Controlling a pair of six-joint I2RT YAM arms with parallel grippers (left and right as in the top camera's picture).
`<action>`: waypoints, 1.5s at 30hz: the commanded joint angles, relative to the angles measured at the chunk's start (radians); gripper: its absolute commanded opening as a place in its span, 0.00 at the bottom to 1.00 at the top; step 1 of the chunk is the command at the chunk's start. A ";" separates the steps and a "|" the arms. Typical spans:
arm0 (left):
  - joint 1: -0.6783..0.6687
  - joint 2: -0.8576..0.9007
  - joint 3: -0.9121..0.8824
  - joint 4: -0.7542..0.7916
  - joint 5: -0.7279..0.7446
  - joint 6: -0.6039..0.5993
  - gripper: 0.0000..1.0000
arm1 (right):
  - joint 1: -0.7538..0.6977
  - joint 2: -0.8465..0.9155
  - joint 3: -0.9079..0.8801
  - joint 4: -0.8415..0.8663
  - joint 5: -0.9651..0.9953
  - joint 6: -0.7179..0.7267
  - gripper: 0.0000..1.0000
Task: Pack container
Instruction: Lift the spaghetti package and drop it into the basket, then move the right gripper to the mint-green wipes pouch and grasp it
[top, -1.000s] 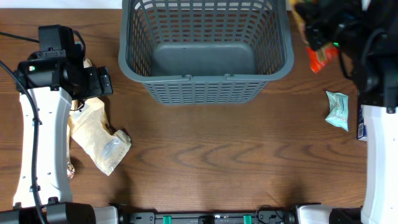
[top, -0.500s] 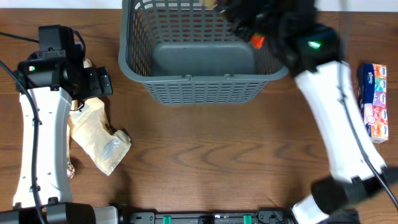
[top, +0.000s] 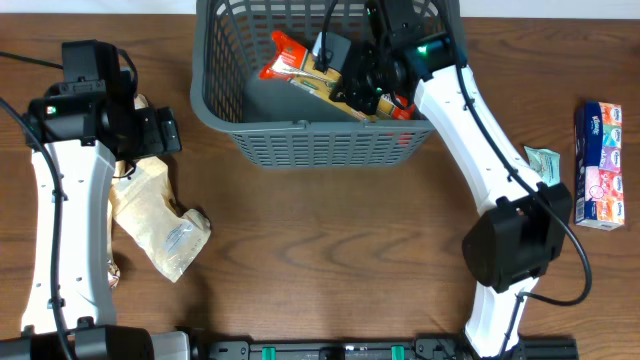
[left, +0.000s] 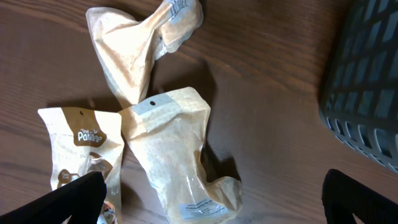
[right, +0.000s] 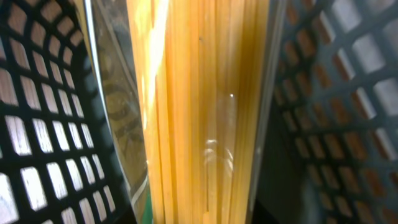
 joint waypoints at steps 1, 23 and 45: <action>0.006 0.004 0.000 -0.003 0.000 0.005 0.99 | -0.019 0.002 0.032 -0.002 -0.009 -0.023 0.09; 0.005 0.004 0.000 -0.028 0.000 0.005 0.99 | -0.072 -0.227 0.108 0.194 0.087 0.241 0.60; 0.000 0.004 0.000 -0.028 0.000 0.005 0.99 | -0.772 -0.241 0.142 -0.413 0.291 0.491 0.73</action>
